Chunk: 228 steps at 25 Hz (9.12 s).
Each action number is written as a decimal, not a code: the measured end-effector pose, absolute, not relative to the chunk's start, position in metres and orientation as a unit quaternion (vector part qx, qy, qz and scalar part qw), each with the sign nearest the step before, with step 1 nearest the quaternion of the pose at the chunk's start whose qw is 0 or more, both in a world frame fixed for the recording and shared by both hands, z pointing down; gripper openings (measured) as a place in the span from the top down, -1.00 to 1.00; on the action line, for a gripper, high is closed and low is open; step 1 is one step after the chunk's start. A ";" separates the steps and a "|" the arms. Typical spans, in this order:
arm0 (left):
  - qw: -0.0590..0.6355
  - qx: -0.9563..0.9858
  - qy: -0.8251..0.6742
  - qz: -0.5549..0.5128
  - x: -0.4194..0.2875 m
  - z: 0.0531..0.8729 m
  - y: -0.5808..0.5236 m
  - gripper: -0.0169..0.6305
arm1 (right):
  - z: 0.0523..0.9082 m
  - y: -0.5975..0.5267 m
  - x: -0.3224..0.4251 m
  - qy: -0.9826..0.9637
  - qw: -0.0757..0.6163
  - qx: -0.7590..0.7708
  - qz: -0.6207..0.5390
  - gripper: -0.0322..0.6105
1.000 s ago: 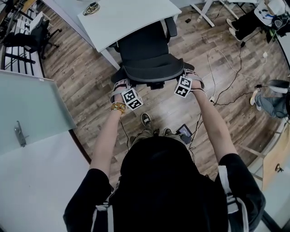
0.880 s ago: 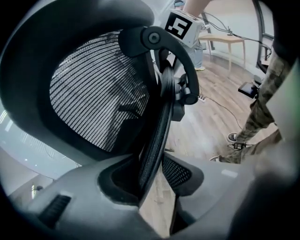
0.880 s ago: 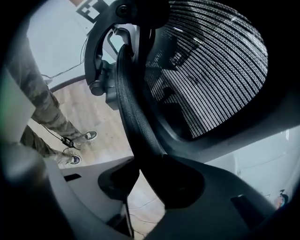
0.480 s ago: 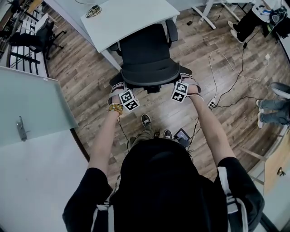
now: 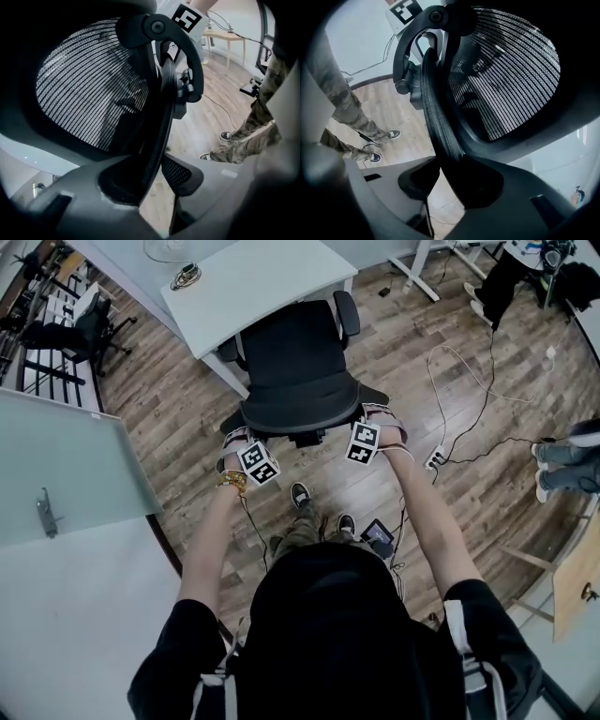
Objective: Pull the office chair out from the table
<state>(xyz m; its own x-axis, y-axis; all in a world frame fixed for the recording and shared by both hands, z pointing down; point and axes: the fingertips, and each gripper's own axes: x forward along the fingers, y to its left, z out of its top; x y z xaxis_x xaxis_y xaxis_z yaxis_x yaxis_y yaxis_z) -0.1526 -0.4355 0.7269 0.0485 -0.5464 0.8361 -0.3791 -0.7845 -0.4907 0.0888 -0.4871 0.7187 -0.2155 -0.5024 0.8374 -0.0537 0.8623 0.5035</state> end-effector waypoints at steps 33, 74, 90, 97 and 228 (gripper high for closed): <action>0.037 -0.709 0.306 -0.634 -0.134 0.734 -0.329 0.44 | 0.719 -0.372 0.112 -0.751 0.601 0.187 -0.201 0.49; 0.127 -0.727 0.282 -0.612 -0.161 0.731 -0.201 0.46 | 0.718 -0.228 0.083 -0.733 0.607 0.237 -0.195 0.48; 0.140 -0.732 0.287 -0.602 -0.177 0.730 -0.174 0.45 | 0.719 -0.195 0.068 -0.723 0.618 0.249 -0.181 0.47; 0.163 -0.736 0.296 -0.586 -0.182 0.726 -0.148 0.43 | 0.721 -0.167 0.062 -0.713 0.628 0.252 -0.180 0.47; 0.088 -0.884 0.459 -0.029 -0.058 0.416 0.275 0.65 | 0.442 0.295 -0.025 -0.983 0.096 0.152 -0.050 0.81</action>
